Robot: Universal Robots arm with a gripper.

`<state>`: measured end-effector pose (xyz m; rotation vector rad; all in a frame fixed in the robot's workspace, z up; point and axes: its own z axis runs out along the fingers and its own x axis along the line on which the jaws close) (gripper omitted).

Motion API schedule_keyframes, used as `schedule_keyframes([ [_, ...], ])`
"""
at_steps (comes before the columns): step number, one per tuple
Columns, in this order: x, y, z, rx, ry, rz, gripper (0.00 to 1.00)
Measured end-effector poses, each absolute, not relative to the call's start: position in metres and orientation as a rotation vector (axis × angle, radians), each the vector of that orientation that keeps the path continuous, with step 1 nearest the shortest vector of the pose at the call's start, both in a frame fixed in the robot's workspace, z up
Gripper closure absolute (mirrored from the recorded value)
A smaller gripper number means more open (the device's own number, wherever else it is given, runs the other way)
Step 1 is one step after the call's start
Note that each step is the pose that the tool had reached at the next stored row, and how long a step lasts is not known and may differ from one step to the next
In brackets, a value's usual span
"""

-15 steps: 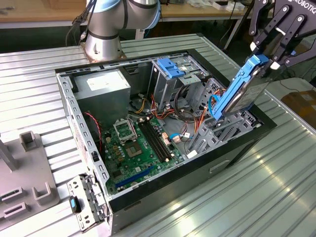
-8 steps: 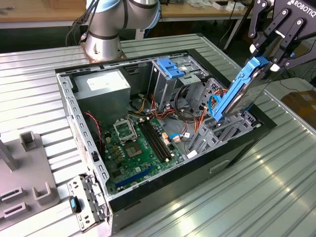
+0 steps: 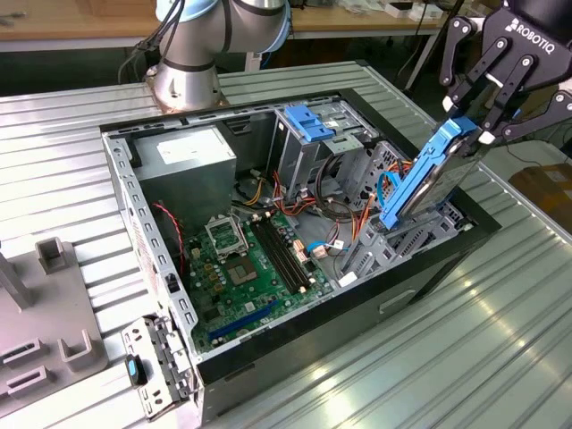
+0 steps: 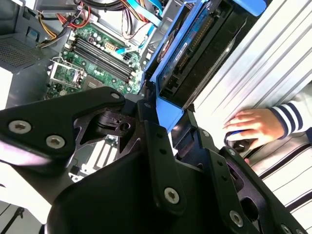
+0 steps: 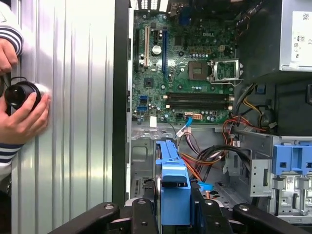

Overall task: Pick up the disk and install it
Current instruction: 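Pick up the disk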

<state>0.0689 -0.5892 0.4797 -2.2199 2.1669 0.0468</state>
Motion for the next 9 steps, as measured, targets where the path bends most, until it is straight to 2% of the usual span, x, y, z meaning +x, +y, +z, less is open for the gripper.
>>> schedule_keyframes([
  [9,0.0699,-0.5845,0.4698,-2.218,2.169,0.047,0.64],
])
